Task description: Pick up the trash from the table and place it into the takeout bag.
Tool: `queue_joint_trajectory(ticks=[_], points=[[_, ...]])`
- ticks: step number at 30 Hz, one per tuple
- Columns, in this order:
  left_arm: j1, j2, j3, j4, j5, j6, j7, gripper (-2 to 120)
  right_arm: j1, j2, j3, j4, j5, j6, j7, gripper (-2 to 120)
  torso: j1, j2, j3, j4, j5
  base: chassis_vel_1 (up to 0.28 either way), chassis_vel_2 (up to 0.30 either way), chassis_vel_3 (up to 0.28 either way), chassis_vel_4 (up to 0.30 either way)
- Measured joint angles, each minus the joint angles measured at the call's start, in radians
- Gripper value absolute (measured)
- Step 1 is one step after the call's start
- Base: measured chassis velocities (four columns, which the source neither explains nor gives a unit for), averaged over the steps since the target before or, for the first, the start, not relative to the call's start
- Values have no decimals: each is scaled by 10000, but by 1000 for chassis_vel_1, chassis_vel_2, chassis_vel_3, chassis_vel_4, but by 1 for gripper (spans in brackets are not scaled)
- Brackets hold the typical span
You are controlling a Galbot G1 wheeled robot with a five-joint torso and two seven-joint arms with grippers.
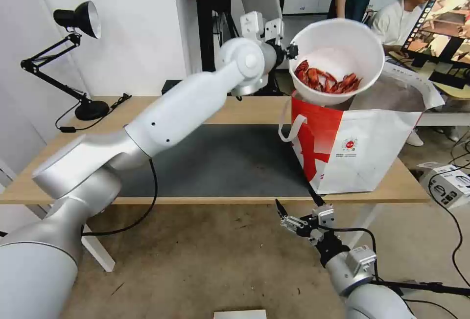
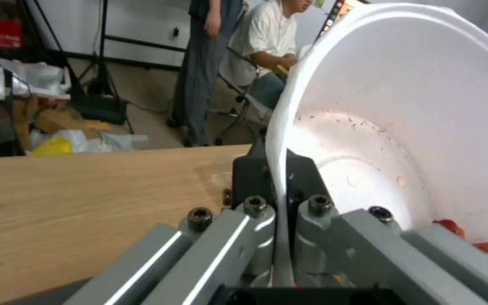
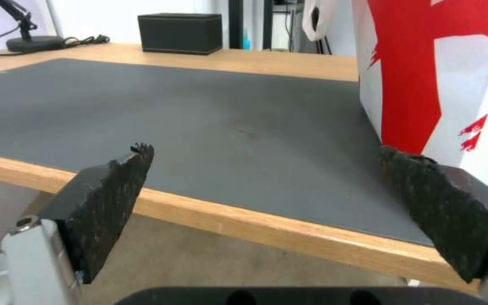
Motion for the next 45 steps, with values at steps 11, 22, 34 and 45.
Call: queue_joint_trajectory(ticks=[11,22,34,45], points=[[146,-139,306,-172,591,-334,-246,0,0,0,0,0,0,0,0,100,0,0,0,1,0,0,0,0,0],[33,-172,831,-374,1663,-484,-365,0,0,0,0,0,0,0,0,100,0,0,0,0,-1,0,0,0,0],[2,121,1458,-1074,2545,-596,448,0,0,0,0,0,0,0,0,100,0,0,0,0,0,0,0,0,0],[-154,214,1594,-1057,2574,-338,776,0,0,0,0,0,0,0,0,100,0,0,0,1,-1,0,0,0,0]])
